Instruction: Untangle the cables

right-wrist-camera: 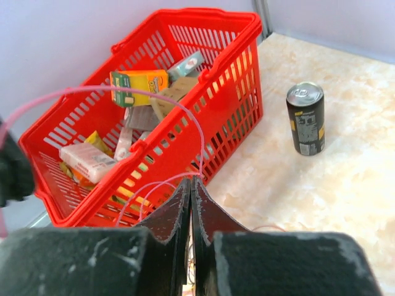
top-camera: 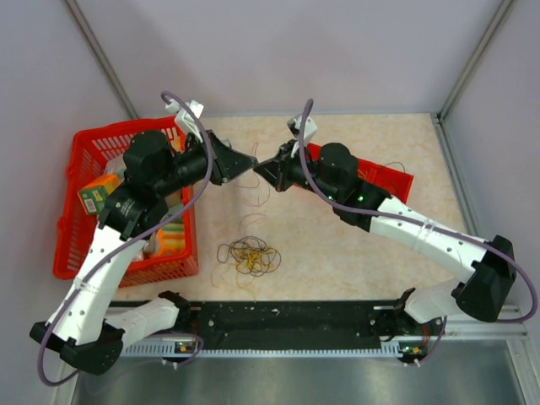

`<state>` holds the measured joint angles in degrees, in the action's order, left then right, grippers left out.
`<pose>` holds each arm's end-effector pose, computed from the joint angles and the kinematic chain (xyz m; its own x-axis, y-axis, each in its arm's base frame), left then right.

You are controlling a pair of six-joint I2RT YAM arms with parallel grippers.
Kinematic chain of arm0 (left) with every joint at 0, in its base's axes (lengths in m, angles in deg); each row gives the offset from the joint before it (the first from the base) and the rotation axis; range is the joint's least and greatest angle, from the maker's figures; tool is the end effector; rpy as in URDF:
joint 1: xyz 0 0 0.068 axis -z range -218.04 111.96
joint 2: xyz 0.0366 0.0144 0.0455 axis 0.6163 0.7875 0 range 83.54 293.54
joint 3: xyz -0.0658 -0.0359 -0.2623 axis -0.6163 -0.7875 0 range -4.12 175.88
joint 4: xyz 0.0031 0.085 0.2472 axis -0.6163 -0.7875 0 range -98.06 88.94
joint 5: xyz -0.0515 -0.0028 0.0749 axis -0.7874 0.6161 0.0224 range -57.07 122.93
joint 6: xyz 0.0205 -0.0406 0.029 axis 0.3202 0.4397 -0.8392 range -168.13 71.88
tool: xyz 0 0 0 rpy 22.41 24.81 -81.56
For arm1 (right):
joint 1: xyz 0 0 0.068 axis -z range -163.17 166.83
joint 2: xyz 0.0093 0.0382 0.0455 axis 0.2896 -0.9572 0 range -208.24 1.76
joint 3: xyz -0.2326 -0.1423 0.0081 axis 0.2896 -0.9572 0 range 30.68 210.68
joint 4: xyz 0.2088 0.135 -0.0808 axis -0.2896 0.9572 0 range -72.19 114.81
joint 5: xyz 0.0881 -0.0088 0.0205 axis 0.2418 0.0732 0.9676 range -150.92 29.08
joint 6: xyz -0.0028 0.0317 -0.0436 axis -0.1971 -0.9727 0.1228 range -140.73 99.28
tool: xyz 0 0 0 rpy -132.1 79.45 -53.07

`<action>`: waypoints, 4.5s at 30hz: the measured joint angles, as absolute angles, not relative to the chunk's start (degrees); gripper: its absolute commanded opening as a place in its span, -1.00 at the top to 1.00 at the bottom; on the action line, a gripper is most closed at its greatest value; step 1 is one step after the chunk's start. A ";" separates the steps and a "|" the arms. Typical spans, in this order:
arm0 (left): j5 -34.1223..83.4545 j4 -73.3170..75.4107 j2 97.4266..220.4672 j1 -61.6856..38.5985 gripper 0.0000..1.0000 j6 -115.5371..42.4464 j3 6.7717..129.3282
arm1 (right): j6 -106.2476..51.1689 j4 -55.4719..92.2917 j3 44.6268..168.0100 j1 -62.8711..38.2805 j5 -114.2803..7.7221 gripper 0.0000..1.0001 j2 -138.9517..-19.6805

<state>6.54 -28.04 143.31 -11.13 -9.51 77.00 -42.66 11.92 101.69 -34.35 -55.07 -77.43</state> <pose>0.1701 -0.1041 0.4762 -0.5676 -0.3388 -0.7504 0.5704 0.4954 -0.6551 0.2046 0.2599 0.3929 -0.3366 0.1745 -0.9253 -0.7688 0.5165 0.3771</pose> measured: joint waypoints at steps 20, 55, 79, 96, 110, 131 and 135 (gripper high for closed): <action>-12.79 -24.32 144.77 -11.24 1.00 -17.14 76.65 | -31.80 22.61 99.87 -11.57 -14.40 -0.98 -68.01; 1.35 -24.65 147.51 -11.21 -0.86 -10.37 74.53 | -40.30 7.38 92.90 -38.17 -64.67 1.00 -70.48; 20.61 -32.74 138.46 -10.21 -0.43 -22.87 50.71 | -29.74 29.54 119.76 -10.41 -69.13 1.00 -111.31; 40.89 -34.77 168.47 2.12 -0.70 -23.94 58.91 | -34.57 37.32 120.79 -10.28 -64.32 0.06 -114.15; 40.26 -33.81 172.33 -0.98 -0.36 -24.31 58.03 | -36.80 42.48 114.06 -8.88 -58.88 -0.57 -85.54; 30.01 -34.09 158.30 -2.01 1.00 -25.16 61.07 | -38.11 27.22 80.35 -13.71 -34.00 -0.75 -64.63; 27.58 -34.66 149.63 -2.14 1.00 -25.36 67.95 | -37.39 22.50 83.83 -18.13 -32.17 -0.75 -64.60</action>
<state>27.58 -34.66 149.63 -2.14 -25.36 67.95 -37.39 22.50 83.83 -18.13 -32.17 -64.60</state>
